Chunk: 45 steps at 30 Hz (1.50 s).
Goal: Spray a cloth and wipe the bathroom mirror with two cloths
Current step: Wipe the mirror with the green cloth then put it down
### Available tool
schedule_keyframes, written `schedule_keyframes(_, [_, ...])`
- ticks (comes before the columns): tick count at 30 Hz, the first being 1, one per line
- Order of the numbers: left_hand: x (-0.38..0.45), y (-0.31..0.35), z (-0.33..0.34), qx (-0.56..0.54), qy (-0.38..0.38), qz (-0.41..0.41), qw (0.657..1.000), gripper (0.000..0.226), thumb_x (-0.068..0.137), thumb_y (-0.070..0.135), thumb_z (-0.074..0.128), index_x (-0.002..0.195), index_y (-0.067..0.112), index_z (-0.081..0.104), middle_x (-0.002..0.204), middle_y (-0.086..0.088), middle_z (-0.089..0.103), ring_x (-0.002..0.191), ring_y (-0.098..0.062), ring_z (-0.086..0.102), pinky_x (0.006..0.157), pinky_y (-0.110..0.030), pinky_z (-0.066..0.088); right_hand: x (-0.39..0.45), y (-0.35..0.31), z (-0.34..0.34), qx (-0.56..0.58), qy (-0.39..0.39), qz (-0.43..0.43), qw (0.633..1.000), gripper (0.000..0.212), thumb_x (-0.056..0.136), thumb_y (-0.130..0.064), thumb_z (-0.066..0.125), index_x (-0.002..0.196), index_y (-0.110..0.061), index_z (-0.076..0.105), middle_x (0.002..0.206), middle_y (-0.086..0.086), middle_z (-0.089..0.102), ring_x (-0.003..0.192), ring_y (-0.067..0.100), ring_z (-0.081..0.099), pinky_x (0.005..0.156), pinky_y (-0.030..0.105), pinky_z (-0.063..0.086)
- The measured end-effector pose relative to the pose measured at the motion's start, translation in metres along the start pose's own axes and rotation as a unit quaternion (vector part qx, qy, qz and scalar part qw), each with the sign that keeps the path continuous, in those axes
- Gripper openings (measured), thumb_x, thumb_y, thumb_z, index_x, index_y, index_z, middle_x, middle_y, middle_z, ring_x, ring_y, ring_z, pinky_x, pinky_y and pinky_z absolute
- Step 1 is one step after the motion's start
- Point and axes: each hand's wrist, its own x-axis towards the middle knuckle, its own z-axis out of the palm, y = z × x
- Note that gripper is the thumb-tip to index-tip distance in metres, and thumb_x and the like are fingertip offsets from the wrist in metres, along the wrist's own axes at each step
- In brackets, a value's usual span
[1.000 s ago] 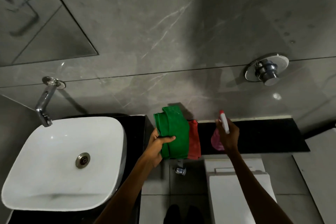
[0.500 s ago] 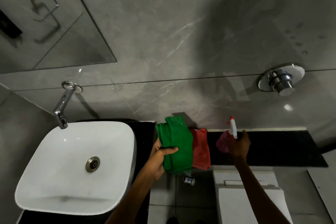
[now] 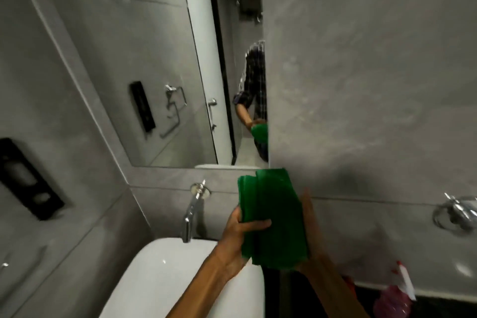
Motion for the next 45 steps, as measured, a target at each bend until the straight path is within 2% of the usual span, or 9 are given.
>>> schedule_keyframes(7, [0.019,0.143,-0.052,0.143,-0.018,0.195,0.97,0.076,0.066,0.012,0.087,0.137,0.016,0.059,0.122,-0.002,0.078,0.113,-0.021,0.075,0.085,-0.029,0.062,0.031,-0.052,0.164,0.025,-0.033,-0.118,0.992,0.043,0.1,-0.042,0.056,0.111,-0.005,0.075,0.1,0.022,0.081,0.081,0.04,0.08,0.065,0.046,0.065])
schedule_keyframes(10, [0.029,0.196,-0.086,0.246,0.066,0.361,0.897,0.078,0.076,0.043,0.082,0.145,0.048,0.048,0.153,0.019,0.053,0.138,-0.002,0.055,0.105,-0.026,0.053,0.045,-0.093,0.212,-0.014,0.01,-0.313,0.949,0.039,0.103,-0.036,0.056,0.136,-0.016,0.066,0.129,0.018,0.074,0.112,0.038,0.074,0.097,0.055,0.059])
schedule_keyframes(16, [0.074,0.309,-0.201,0.544,0.269,0.524,0.598,0.078,0.104,0.056,0.022,0.164,0.01,0.003,0.175,-0.006,-0.006,0.162,-0.015,-0.009,0.131,-0.054,0.005,0.1,-0.155,0.264,-0.47,0.173,-0.655,0.566,0.077,0.108,-0.046,0.034,0.166,-0.018,-0.008,0.177,0.007,0.0,0.164,0.017,0.005,0.133,0.045,0.012])
schedule_keyframes(22, [0.127,0.37,-0.24,0.649,0.295,0.516,0.474,0.081,0.104,0.057,0.015,0.163,0.006,-0.006,0.174,-0.012,-0.013,0.162,-0.026,-0.011,0.129,-0.056,0.006,0.167,-0.178,0.265,-0.652,0.286,-0.629,0.312,0.09,0.1,-0.057,0.028,0.166,-0.006,-0.006,0.175,0.018,-0.005,0.162,0.024,-0.018,0.131,0.055,0.009])
schedule_keyframes(30, [0.166,0.371,-0.264,0.643,0.322,0.551,0.424,0.075,0.104,0.047,0.018,0.164,0.005,0.002,0.174,-0.017,-0.002,0.162,-0.032,0.002,0.132,-0.047,-0.001,0.201,-0.117,0.403,-0.344,0.461,-0.615,0.539,0.086,0.106,-0.056,0.037,0.165,-0.008,-0.003,0.173,0.022,0.01,0.161,0.041,0.011,0.129,0.06,0.007])
schedule_keyframes(34, [0.168,0.373,-0.266,0.629,0.316,0.576,0.415,0.072,0.103,0.041,0.017,0.164,0.006,0.001,0.174,-0.016,0.002,0.162,-0.032,0.005,0.132,-0.049,0.003,0.209,-0.071,0.496,-0.473,0.336,-0.677,0.454,0.079,0.105,-0.055,0.031,0.164,-0.004,0.018,0.172,0.023,0.016,0.16,0.042,0.016,0.129,0.058,0.004])
schedule_keyframes(40, [0.161,0.373,-0.263,0.631,0.317,0.573,0.415,0.072,0.101,0.038,0.02,0.164,0.007,-0.001,0.174,-0.016,0.0,0.162,-0.03,0.003,0.132,-0.048,0.003,0.219,-0.092,0.429,-0.681,0.1,-0.706,0.165,0.084,0.099,-0.047,0.049,0.167,-0.013,0.013,0.176,0.013,0.003,0.163,0.031,0.002,0.13,0.051,-0.003])
schedule_keyframes(42, [0.158,0.373,-0.261,0.635,0.317,0.571,0.413,0.076,0.098,0.034,0.026,0.164,0.007,-0.001,0.174,-0.017,0.001,0.162,-0.03,0.003,0.132,-0.05,0.005,0.211,-0.123,0.382,-0.663,0.168,-0.706,0.184,0.087,0.096,-0.043,0.056,0.167,-0.014,0.016,0.175,0.013,0.007,0.162,0.031,0.004,0.13,0.051,0.0])
schedule_keyframes(45, [0.155,0.373,-0.26,0.637,0.325,0.563,0.415,0.079,0.095,0.031,0.029,0.164,0.006,-0.001,0.173,-0.021,0.006,0.162,-0.033,0.005,0.129,-0.055,0.011,0.186,-0.167,0.346,-0.535,0.36,-0.675,0.358,0.075,0.105,-0.046,0.037,0.167,-0.012,0.01,0.175,0.015,0.006,0.162,0.035,0.007,0.131,0.053,0.001])
